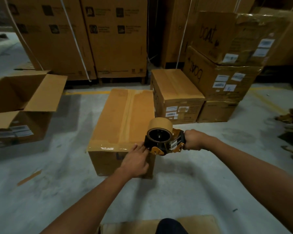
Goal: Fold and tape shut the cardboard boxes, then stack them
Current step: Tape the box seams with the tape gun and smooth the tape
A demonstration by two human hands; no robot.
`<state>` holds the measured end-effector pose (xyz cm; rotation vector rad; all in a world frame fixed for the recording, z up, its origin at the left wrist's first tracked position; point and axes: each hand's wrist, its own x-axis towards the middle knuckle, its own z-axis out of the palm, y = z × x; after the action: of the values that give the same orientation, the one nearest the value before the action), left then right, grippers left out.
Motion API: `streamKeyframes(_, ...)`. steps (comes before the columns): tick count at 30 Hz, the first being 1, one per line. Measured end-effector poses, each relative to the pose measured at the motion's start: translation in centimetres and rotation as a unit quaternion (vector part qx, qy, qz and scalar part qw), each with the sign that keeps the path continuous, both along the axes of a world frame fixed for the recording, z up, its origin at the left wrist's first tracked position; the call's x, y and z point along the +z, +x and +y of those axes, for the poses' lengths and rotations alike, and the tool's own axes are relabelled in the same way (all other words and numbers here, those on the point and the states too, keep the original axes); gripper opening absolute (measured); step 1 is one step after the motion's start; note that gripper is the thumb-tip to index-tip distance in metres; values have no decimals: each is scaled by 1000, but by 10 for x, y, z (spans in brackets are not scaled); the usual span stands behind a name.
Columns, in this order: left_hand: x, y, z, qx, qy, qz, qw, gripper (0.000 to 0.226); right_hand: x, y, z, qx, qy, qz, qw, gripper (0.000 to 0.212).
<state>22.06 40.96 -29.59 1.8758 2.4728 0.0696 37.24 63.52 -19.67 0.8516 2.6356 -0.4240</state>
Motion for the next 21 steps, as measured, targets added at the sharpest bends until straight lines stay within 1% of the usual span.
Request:
streamKeyframes(2, -7, 1, 3, 4, 23, -3, 1000, 65, -3, 1, 3, 1, -5, -1, 1000, 10)
streamKeyframes(5, -16, -6, 5, 6, 26, 5, 1000, 70, -7, 9, 12, -1, -11, 10, 1000, 6)
streamKeyframes(10, -19, -4, 7, 10, 36, 6, 999, 76, -17, 23, 17, -10, -18, 21, 1000, 10)
streamKeyframes(16, -9, 0, 7, 27, 24, -5, 999, 77, -23, 23, 16, -33, -42, 32, 998, 5)
streamKeyframes(21, -6, 2, 8, 35, 5, -2, 999, 73, -36, 28, 15, -56, -58, 45, 996, 9)
